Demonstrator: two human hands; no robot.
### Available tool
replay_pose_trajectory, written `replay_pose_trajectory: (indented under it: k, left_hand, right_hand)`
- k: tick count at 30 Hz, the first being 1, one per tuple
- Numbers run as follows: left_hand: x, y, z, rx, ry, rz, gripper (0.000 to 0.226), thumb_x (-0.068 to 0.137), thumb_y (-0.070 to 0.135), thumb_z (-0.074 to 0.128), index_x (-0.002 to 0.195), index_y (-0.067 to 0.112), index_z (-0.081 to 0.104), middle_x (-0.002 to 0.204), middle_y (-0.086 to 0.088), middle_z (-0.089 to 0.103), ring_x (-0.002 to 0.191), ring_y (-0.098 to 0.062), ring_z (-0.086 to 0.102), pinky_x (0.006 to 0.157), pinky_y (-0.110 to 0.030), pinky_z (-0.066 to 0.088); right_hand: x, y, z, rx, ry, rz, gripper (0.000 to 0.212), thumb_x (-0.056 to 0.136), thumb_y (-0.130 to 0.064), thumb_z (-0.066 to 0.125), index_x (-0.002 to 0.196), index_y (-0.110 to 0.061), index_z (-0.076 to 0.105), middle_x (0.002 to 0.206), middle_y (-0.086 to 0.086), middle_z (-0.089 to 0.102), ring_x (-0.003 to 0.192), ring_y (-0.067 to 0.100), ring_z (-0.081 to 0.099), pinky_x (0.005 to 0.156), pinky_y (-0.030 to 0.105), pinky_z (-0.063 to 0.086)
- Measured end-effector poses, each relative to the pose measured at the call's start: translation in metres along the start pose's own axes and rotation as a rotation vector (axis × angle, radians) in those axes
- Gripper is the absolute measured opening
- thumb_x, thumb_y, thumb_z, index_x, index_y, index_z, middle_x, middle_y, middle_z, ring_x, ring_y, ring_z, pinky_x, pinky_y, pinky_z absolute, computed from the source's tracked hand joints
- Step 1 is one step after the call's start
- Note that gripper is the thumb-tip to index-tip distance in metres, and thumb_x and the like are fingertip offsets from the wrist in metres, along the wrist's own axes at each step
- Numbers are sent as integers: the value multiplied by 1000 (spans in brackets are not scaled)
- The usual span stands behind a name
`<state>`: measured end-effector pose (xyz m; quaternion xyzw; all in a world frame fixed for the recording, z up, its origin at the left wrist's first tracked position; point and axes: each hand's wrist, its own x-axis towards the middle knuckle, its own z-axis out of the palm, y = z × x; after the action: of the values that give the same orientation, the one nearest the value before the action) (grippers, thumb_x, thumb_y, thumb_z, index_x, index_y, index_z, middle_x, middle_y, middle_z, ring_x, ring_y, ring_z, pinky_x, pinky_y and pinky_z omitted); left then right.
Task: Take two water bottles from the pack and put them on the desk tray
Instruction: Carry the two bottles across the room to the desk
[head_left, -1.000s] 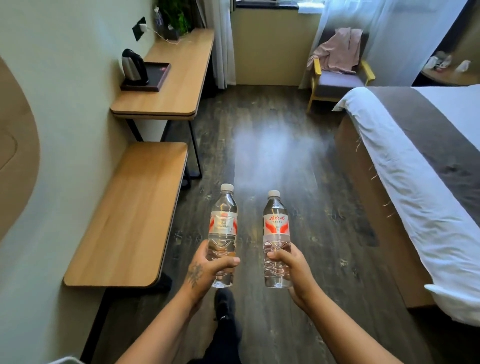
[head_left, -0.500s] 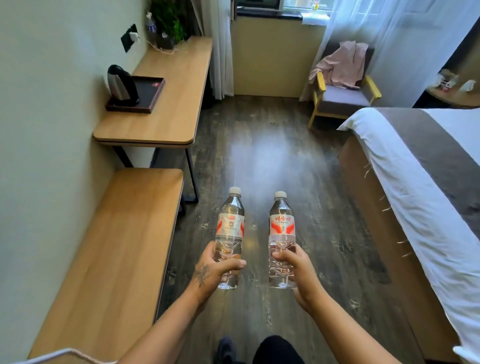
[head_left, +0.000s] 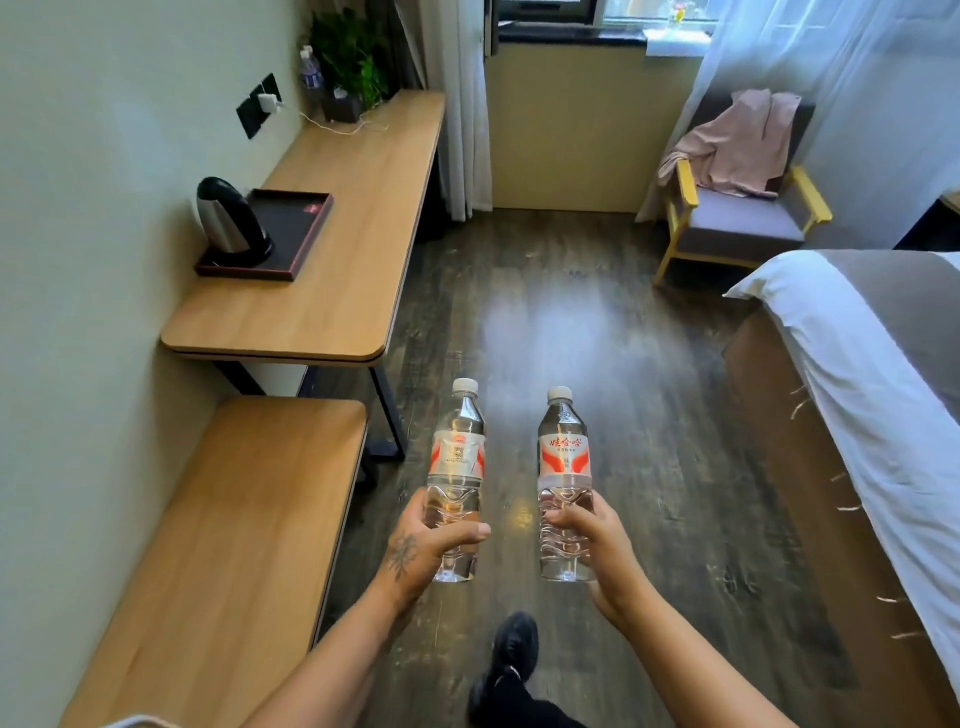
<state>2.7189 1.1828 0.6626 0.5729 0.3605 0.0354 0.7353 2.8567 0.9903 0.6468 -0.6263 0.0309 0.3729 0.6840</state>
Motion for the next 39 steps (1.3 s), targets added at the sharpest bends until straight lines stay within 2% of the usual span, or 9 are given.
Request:
replay_pose_trajectory:
  k: [2, 5, 9, 12, 15, 19, 24, 30, 39]
  left_hand:
    - [28, 23, 10, 5, 9, 7, 96, 45, 36, 96, 131, 10, 64, 117, -17, 78, 104, -34, 77, 90, -48, 64]
    - [75, 52, 24, -10, 36, 27, 94, 43, 35, 96, 128, 10, 65, 107, -11, 79, 91, -24, 77, 80, -39, 62]
    - [124, 81, 36, -63, 62, 8, 95, 45, 32, 99, 131, 11, 64, 109, -13, 78, 94, -30, 76, 82, -46, 60]
    - [163, 101, 40, -87, 47, -1, 90, 53, 25, 101, 134, 11, 64, 107, -11, 75, 90, -27, 70, 69, -37, 54]
    - [208, 118, 41, -99, 24, -15, 84, 57, 20, 101, 132, 9, 65, 98, -7, 75, 79, -22, 69, 62, -32, 53]
    - [271, 143, 40, -113, 11, -22, 81, 57, 22, 103, 130, 13, 67, 99, -8, 76, 80, -23, 70, 66, -35, 53]
    - [358, 181, 33, -121, -17, -28, 82, 57, 24, 104, 131, 17, 68, 102, -8, 77, 84, -25, 70, 67, -36, 53]
    - [457, 239, 21, -68, -50, -24, 84, 56, 26, 103, 132, 17, 67, 105, -9, 79, 88, -26, 74, 70, -39, 57]
    - [575, 297, 38, -71, -68, -39, 87, 55, 28, 105, 132, 13, 65, 102, -8, 77, 84, -26, 72, 69, -40, 56]
  right_hand:
    - [34, -21, -4, 10, -7, 17, 65, 68, -9, 77, 130, 4, 64, 108, 26, 78, 98, 42, 73, 90, 54, 59]
    - [85, -60, -7, 17, -27, 21, 63, 67, -8, 76, 128, 5, 64, 105, 24, 78, 96, 42, 72, 92, 56, 58]
    - [135, -99, -7, 32, -57, 17, 57, 66, -8, 76, 122, 1, 67, 100, 21, 77, 90, 38, 73, 88, 51, 58]
    - [167, -127, -8, 18, -73, -3, 55, 63, -12, 79, 117, -3, 69, 95, 15, 79, 81, 28, 76, 70, 40, 64]
    - [206, -148, -8, 4, -84, -11, 59, 62, -14, 80, 118, -3, 68, 92, 11, 80, 79, 26, 77, 69, 38, 63]
    - [263, -174, -1, -6, -69, -8, 59, 63, -13, 79, 119, -2, 67, 90, 10, 80, 81, 27, 75, 74, 41, 60]
    - [341, -213, 18, -21, -40, -1, 70, 52, -23, 83, 116, -2, 67, 86, 9, 79, 75, 23, 75, 66, 37, 61]
    - [427, -264, 42, -35, 7, -14, 77, 54, -24, 83, 125, 2, 66, 104, 21, 78, 93, 37, 73, 83, 45, 59]
    - [532, -325, 46, -6, 51, -22, 78, 55, -25, 83, 126, 2, 65, 106, 22, 76, 95, 38, 72, 88, 51, 57]
